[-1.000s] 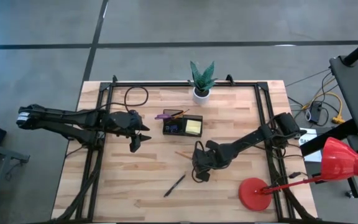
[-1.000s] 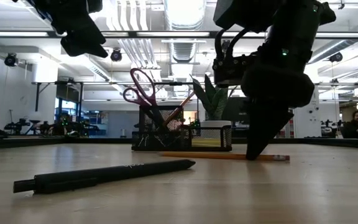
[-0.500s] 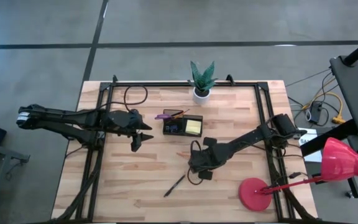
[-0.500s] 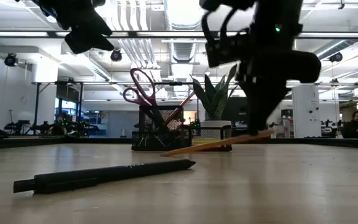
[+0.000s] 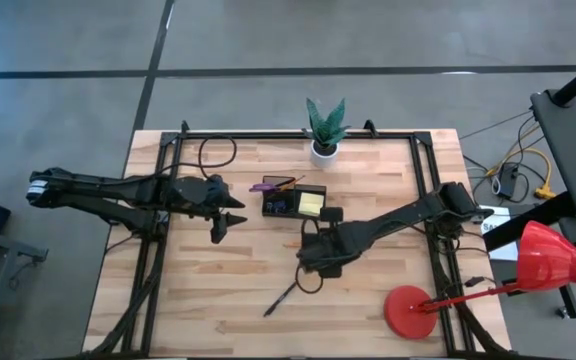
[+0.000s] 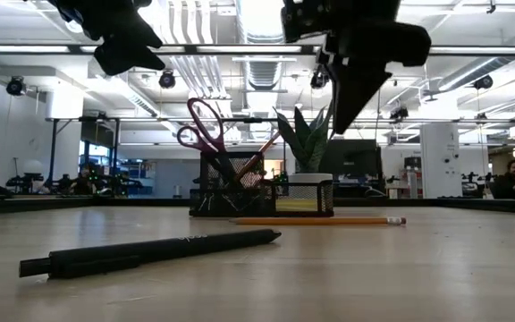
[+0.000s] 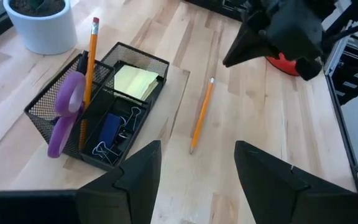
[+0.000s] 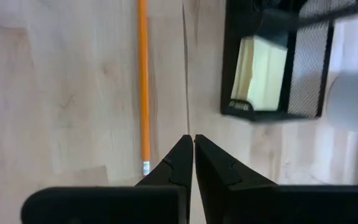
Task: Pick and place office supplies into organizer
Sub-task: Put the pencil into the desk organizer
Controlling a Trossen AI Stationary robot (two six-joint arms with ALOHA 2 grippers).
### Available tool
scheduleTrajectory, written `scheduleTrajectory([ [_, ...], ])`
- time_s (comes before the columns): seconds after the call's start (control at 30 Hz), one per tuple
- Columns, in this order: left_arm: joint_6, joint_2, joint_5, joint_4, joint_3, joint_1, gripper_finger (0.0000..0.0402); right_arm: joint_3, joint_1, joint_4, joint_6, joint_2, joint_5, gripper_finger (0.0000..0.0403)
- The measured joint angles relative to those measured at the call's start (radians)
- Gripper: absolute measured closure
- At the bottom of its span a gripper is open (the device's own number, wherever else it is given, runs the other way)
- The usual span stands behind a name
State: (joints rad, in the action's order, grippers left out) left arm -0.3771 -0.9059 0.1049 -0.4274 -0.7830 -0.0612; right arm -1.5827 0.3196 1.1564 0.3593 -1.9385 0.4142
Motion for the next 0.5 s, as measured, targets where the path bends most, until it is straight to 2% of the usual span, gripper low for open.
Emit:
scheduleTrajectory([
  [0.1,0.000,-0.021,-0.003,-0.009,0.001,0.000,0.0212,0.038,-0.008,-0.001,0.099,0.000,-0.043,0.0395],
  [0.17,0.019,-0.055,-0.041,0.000,0.002,0.000,0.0212,0.068,-0.012,0.010,0.148,0.000,-0.095,0.0395],
  [0.3,0.116,-0.177,-0.097,0.025,0.000,-0.001,0.0217,0.093,-0.012,0.030,0.203,0.001,-0.108,0.0395],
  [0.4,0.210,-0.285,-0.099,0.094,-0.003,-0.001,0.0241,0.102,-0.012,0.041,0.260,0.002,-0.140,0.0394],
  [0.5,0.267,-0.388,-0.105,0.150,-0.030,0.000,0.0286,0.105,-0.012,0.063,0.300,0.010,-0.146,0.0394],
])
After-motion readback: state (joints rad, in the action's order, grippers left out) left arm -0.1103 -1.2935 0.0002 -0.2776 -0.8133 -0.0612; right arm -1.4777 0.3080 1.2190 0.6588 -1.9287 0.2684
